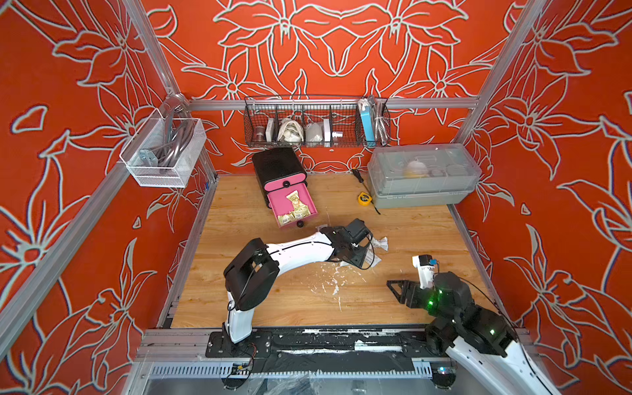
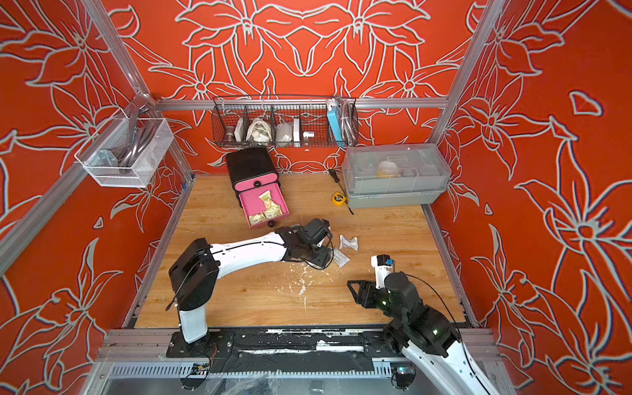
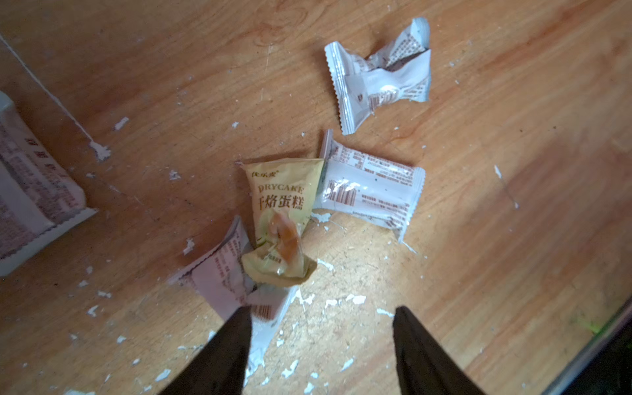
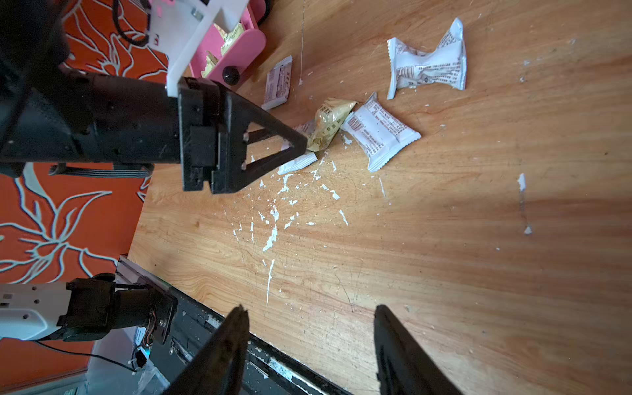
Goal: Place the cookies into the drawer by color
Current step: Pick up the cookie at the center of the board.
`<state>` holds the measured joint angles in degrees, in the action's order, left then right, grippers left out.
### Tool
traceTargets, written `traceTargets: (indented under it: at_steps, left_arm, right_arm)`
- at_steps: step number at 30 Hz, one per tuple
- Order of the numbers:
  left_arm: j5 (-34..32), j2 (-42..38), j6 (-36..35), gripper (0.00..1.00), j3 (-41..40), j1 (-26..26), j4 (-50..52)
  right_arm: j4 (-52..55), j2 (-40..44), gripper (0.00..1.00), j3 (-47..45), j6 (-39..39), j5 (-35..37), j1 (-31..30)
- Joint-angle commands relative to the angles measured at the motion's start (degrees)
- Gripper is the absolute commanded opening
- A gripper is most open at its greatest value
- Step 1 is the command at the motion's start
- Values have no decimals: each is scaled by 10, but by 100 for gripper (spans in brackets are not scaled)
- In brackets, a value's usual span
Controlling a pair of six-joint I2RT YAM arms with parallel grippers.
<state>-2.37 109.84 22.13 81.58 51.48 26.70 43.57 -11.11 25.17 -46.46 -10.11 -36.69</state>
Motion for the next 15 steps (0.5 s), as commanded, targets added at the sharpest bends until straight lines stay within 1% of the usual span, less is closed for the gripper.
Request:
traceTargets:
  at_steps: [1,3,5,8,9,15]
  left_arm:
    - [-48,26,-5,61,22,3,19]
    - [-69,40,-8,60,27,3,19]
    - [-76,55,-12,54,35,3,23]
    - [-66,74,-13,44,45,3,26]
    - [-60,80,-13,40,48,3,27]
    - [-44,96,-1,5,53,3,29]
  right_arm:
    - [3,4,62,3,0,7,0]
    - [16,-6,62,11,15,6,0]
    - [14,-16,62,12,19,-4,0]
    - [10,-28,63,9,20,-6,0]
    - [7,-29,62,8,20,-5,0]
    - [1,-27,63,8,17,1,0]
